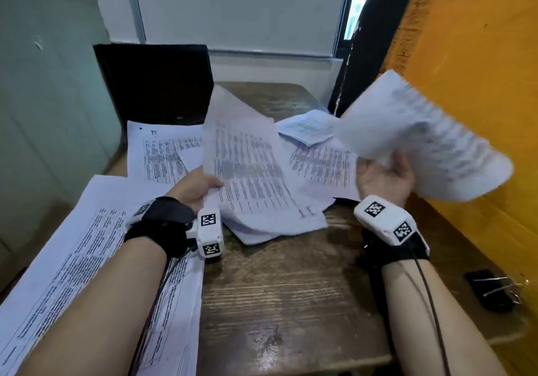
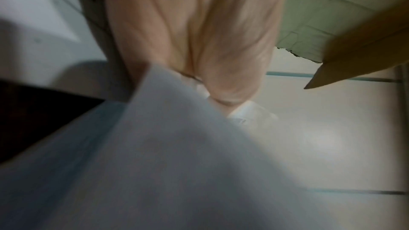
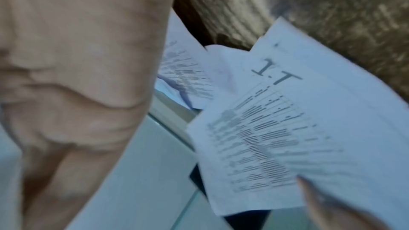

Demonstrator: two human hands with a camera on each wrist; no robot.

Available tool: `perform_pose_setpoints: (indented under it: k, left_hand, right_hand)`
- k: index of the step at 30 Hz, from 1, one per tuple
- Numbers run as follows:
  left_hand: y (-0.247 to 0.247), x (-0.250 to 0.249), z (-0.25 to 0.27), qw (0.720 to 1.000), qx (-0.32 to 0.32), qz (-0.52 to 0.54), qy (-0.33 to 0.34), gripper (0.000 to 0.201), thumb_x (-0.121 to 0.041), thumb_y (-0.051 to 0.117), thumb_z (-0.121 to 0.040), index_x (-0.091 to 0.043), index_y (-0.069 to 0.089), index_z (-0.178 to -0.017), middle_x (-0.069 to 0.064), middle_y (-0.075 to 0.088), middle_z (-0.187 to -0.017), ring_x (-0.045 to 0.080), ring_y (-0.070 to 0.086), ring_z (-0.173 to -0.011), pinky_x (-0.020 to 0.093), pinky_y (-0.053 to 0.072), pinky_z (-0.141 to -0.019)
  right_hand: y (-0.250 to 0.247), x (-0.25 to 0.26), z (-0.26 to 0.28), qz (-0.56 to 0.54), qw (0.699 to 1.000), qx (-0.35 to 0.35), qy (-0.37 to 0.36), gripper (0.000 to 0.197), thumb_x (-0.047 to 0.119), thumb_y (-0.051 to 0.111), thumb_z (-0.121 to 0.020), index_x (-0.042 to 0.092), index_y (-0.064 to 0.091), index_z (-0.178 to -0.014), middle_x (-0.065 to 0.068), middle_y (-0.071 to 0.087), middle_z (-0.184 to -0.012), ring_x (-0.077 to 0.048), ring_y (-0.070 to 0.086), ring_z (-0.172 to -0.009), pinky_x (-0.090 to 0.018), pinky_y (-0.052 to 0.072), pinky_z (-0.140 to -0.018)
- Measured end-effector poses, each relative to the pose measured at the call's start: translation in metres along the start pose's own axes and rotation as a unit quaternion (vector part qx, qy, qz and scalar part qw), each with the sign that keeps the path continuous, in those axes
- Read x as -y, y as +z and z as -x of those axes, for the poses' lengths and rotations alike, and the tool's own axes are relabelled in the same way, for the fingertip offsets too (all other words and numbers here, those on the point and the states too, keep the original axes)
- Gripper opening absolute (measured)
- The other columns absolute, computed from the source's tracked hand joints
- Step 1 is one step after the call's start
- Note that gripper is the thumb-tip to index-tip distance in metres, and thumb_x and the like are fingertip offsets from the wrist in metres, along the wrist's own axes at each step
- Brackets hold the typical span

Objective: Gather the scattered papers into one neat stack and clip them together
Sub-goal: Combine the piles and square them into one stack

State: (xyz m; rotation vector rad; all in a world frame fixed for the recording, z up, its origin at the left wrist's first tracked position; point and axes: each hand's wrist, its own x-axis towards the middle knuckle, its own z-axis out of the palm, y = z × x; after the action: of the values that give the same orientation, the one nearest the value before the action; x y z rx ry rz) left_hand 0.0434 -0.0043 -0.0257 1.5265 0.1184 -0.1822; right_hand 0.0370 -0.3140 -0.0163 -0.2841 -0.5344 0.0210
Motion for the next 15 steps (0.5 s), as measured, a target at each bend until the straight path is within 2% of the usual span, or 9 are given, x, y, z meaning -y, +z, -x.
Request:
perform_pose_setpoints:
  k: [1, 3, 5, 7, 8, 9, 11, 13, 15]
  left_hand:
    - [0.002, 0.000, -0.001, 1.000, -0.008, 0.006, -0.004, 0.034, 0.007, 0.041, -0.095, -0.001, 0.049, -0.127, 0.023, 0.058, -0.120, 0.038, 0.057, -0.111, 0.047, 0.047, -0.096]
    - [0.004, 0.000, -0.001, 0.999, -0.024, 0.020, -0.003, 0.039, 0.005, 0.042, -0.096, 0.002, 0.044, -0.135, 0.024, 0.057, -0.124, 0.037, 0.056, -0.111, 0.048, 0.049, -0.093]
    - [0.006, 0.000, -0.002, 0.999, -0.022, 0.048, -0.003, 0.044, 0.006, 0.039, -0.097, 0.000, 0.038, -0.140, 0.020, 0.061, -0.112, 0.034, 0.061, -0.097, 0.039, 0.059, -0.072]
    - [0.007, -0.001, -0.001, 0.997, -0.036, 0.072, -0.005, 0.044, 0.005, 0.035, -0.099, 0.001, 0.034, -0.142, 0.015, 0.060, -0.097, 0.028, 0.061, -0.083, 0.035, 0.058, -0.054]
    - [0.007, -0.001, -0.002, 0.995, -0.048, 0.083, -0.005, 0.043, 0.004, 0.034, -0.099, 0.001, 0.033, -0.142, 0.015, 0.059, -0.095, 0.027, 0.061, -0.081, 0.036, 0.057, -0.053]
    - [0.007, 0.000, -0.003, 0.993, -0.057, 0.100, -0.004, 0.043, 0.003, 0.033, -0.100, 0.001, 0.031, -0.143, 0.015, 0.060, -0.097, 0.027, 0.062, -0.081, 0.039, 0.056, -0.056]
    - [0.004, -0.001, -0.005, 0.983, -0.073, 0.168, 0.006, 0.048, 0.002, 0.031, -0.101, -0.006, 0.025, -0.147, 0.019, 0.059, -0.114, 0.030, 0.062, -0.089, 0.044, 0.054, -0.068]
    - [0.000, -0.001, -0.009, 0.973, -0.077, 0.215, 0.019, 0.051, 0.004, 0.028, -0.101, -0.014, 0.025, -0.148, 0.019, 0.051, -0.129, 0.033, 0.059, -0.099, 0.049, 0.050, -0.084]
    - [0.001, 0.001, -0.010, 0.981, -0.071, 0.182, 0.015, 0.041, 0.006, 0.028, -0.100, -0.010, 0.035, -0.136, 0.019, 0.051, -0.120, 0.034, 0.057, -0.094, 0.050, 0.046, -0.089]
  right_hand:
    - [0.001, -0.005, 0.000, 0.002, 0.998, -0.042, 0.046, 0.034, 0.005, 0.049, -0.093, -0.013, 0.060, -0.120, -0.032, 0.059, -0.125, -0.044, 0.057, -0.117, -0.053, 0.046, -0.099]
    - [0.002, -0.019, 0.002, 0.016, 0.986, -0.085, 0.146, 0.032, 0.002, 0.057, -0.088, -0.013, 0.062, -0.116, -0.032, 0.063, -0.118, -0.043, 0.063, -0.110, -0.050, 0.051, -0.095]
    - [-0.003, -0.034, -0.002, 0.082, 0.954, -0.182, 0.222, 0.036, -0.006, 0.070, -0.074, -0.014, 0.066, -0.109, -0.030, 0.068, -0.109, -0.039, 0.069, -0.098, -0.042, 0.056, -0.088]
    - [-0.012, -0.047, -0.008, 0.135, 0.917, -0.251, 0.278, 0.058, -0.015, 0.077, -0.064, -0.009, 0.061, -0.119, -0.026, 0.067, -0.113, -0.032, 0.067, -0.100, -0.027, 0.048, -0.093]
    - [-0.014, -0.052, -0.009, 0.118, 0.909, -0.259, 0.304, 0.067, -0.016, 0.077, -0.065, -0.004, 0.056, -0.128, -0.024, 0.064, -0.119, -0.030, 0.064, -0.106, -0.026, 0.047, -0.095]
    - [-0.011, -0.054, -0.009, 0.101, 0.904, -0.264, 0.320, 0.068, -0.015, 0.075, -0.068, 0.000, 0.054, -0.131, -0.023, 0.063, -0.122, -0.029, 0.061, -0.110, -0.033, 0.051, -0.094]
    - [-0.007, -0.053, -0.007, 0.072, 0.918, -0.250, 0.300, 0.053, -0.012, 0.069, -0.075, -0.002, 0.057, -0.126, -0.024, 0.063, -0.120, -0.034, 0.062, -0.109, -0.044, 0.059, -0.080]
    - [0.002, -0.048, -0.002, 0.048, 0.958, -0.156, 0.236, 0.038, -0.001, 0.060, -0.087, -0.008, 0.059, -0.124, -0.028, 0.061, -0.124, -0.039, 0.061, -0.114, -0.048, 0.050, -0.099]
    - [-0.002, -0.041, 0.002, 0.025, 0.984, -0.060, 0.167, 0.038, 0.007, 0.044, -0.097, -0.011, 0.053, -0.129, -0.029, 0.052, -0.135, -0.040, 0.049, -0.129, -0.048, 0.028, -0.115]
